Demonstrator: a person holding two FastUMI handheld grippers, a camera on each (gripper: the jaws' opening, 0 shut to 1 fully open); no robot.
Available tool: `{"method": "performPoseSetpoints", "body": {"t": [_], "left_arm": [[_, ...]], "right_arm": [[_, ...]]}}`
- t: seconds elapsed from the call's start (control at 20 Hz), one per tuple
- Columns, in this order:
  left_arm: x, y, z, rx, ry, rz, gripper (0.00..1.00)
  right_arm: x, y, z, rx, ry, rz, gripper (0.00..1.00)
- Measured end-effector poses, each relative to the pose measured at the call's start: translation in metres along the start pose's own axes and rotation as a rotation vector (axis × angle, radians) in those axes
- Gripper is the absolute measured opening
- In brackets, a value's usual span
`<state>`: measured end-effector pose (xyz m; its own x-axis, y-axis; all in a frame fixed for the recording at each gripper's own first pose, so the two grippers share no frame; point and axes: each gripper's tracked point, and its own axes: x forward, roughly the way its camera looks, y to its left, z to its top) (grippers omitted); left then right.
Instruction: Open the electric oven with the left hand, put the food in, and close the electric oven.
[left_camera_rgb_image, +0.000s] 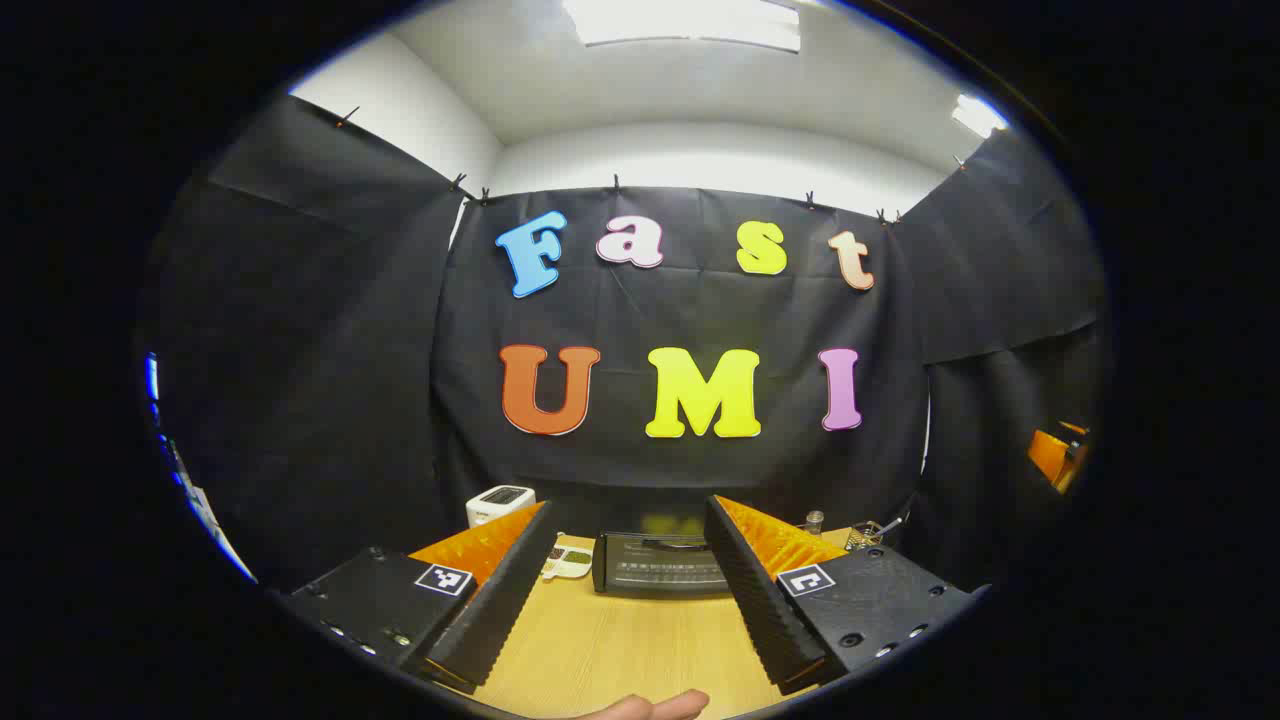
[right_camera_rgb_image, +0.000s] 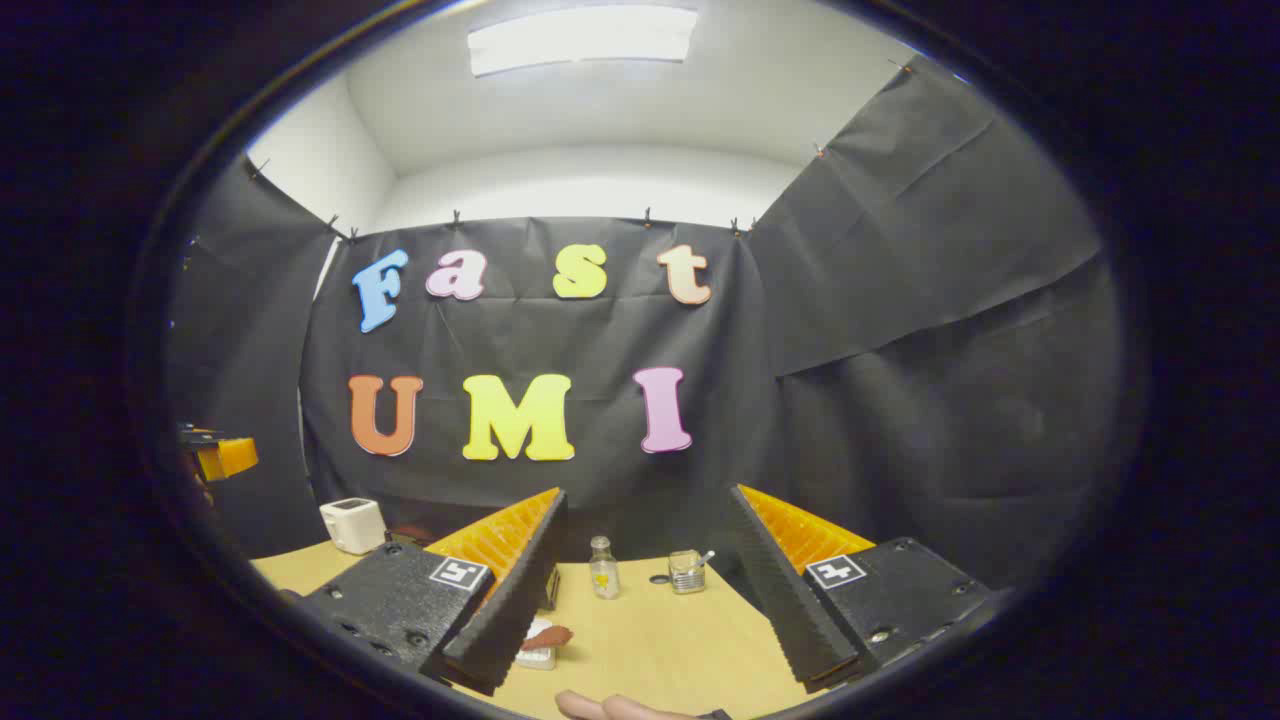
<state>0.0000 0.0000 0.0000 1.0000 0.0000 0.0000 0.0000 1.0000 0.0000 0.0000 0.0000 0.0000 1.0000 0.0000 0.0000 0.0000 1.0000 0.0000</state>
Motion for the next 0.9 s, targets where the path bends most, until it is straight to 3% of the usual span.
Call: {"method": "performPoseSetpoints", "body": {"t": [0.15,0.2,0.4,0.9], "left_arm": [[0.000,-0.011,-0.002,0.015,0.004,-0.035,0.95],[0.001,-0.014,-0.004,0.025,0.008,-0.042,0.95],[0.003,-0.022,-0.007,0.034,0.014,-0.055,0.95],[0.052,-0.047,-0.026,-0.041,0.042,-0.111,0.95]], "right_arm": [[0.002,0.002,0.004,0.008,0.001,0.011,1.00],[0.004,0.001,0.004,0.006,-0.002,0.011,0.96],[0.007,0.007,0.005,0.005,-0.004,0.032,0.96],[0.030,0.015,0.000,0.027,-0.028,0.069,0.96]]}}
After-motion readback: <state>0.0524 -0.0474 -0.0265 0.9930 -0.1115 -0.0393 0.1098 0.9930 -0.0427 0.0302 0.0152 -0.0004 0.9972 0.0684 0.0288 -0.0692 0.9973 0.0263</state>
